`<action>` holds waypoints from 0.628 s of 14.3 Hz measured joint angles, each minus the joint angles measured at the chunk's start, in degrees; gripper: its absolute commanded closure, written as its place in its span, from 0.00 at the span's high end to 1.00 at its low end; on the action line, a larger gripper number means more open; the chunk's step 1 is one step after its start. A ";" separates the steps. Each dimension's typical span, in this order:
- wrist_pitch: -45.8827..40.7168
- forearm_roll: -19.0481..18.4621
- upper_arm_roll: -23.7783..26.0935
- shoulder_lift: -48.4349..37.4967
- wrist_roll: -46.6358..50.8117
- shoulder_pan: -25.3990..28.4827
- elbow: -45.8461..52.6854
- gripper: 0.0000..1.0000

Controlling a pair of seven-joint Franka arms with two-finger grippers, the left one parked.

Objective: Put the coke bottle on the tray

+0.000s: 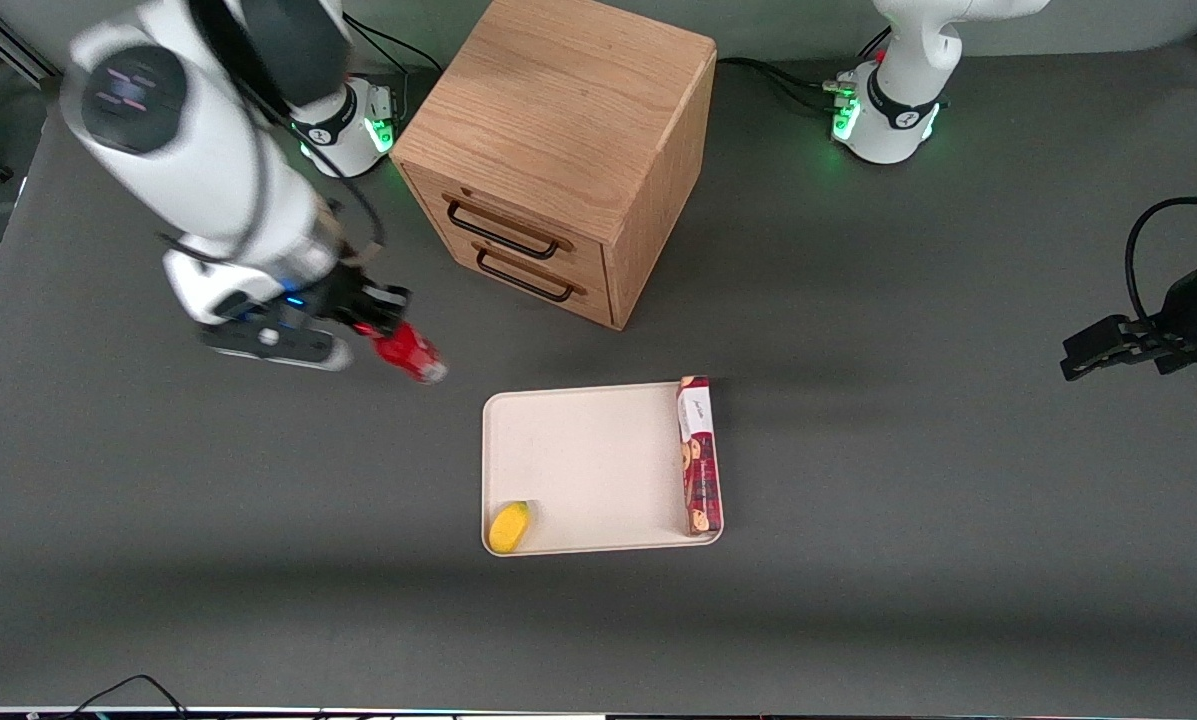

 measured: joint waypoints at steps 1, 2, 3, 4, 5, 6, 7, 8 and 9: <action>3.75 -1.28 0.96 1.44 3.62 0.14 -2.74 0.00; 7.30 -2.44 1.46 2.71 6.53 0.26 -5.51 0.00; 10.29 -3.54 1.71 3.98 8.91 0.36 -7.92 0.00; 12.71 -4.68 1.79 5.37 11.27 0.40 -9.76 0.00; 14.70 -6.18 1.83 6.91 13.65 0.41 -10.98 0.00; 16.34 -8.41 2.01 8.59 16.06 0.43 -11.68 0.00; 17.81 -10.92 2.56 10.34 18.63 0.47 -12.08 0.00; 18.97 -13.36 3.24 12.10 21.40 0.58 -12.33 0.00; 19.47 -15.22 3.72 13.34 23.52 0.75 -12.36 0.00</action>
